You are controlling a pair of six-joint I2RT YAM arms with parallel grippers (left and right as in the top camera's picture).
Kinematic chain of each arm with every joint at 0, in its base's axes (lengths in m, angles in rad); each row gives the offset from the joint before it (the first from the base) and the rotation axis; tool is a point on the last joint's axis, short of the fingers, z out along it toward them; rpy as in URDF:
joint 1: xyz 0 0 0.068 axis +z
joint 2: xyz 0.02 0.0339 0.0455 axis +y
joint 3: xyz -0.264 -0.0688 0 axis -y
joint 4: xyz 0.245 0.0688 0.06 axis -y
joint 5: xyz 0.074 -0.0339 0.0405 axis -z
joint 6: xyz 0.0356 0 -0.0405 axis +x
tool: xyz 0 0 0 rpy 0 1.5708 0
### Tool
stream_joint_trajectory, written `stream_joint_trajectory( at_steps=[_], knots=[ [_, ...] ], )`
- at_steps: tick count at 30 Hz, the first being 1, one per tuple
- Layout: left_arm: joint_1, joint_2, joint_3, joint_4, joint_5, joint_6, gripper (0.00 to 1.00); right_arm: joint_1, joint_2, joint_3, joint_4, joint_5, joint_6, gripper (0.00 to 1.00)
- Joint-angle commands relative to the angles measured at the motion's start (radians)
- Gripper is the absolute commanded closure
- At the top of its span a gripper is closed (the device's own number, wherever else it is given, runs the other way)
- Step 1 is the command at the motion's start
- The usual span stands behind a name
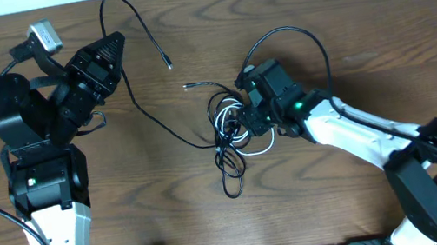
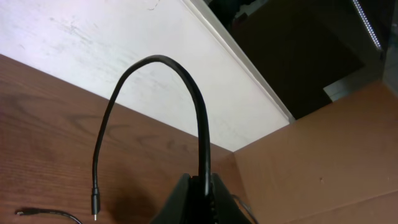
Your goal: Untangle cables
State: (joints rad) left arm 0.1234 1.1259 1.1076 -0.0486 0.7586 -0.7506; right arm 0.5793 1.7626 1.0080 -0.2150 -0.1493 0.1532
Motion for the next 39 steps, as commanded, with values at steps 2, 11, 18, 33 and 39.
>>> stream_joint_trajectory(
  at_steps=[2, 11, 18, 33, 39],
  knots=[
    [0.005, -0.004, 0.009, 0.004, 0.016, 0.021, 0.92, 0.013, 0.046, -0.01, 0.019, -0.022, 0.023, 0.42],
    [0.005, -0.004, 0.009, -0.024, 0.015, 0.053, 0.93, 0.013, 0.082, -0.01, 0.014, 0.101, 0.088, 0.94],
    [0.004, 0.0, 0.009, -0.327, -0.181, 0.284, 0.93, 0.005, 0.08, -0.01, -0.086, 0.277, 0.249, 0.99],
    [0.001, 0.143, 0.009, -0.537, -0.267, 0.361, 0.46, 0.0, -0.069, -0.009, -0.156, 0.386, 0.328, 0.99],
    [-0.087, 0.212, 0.009, -0.554, -0.006, 0.36, 0.4, 0.0, -0.084, -0.009, -0.164, 0.375, 0.328, 0.99]
  ],
)
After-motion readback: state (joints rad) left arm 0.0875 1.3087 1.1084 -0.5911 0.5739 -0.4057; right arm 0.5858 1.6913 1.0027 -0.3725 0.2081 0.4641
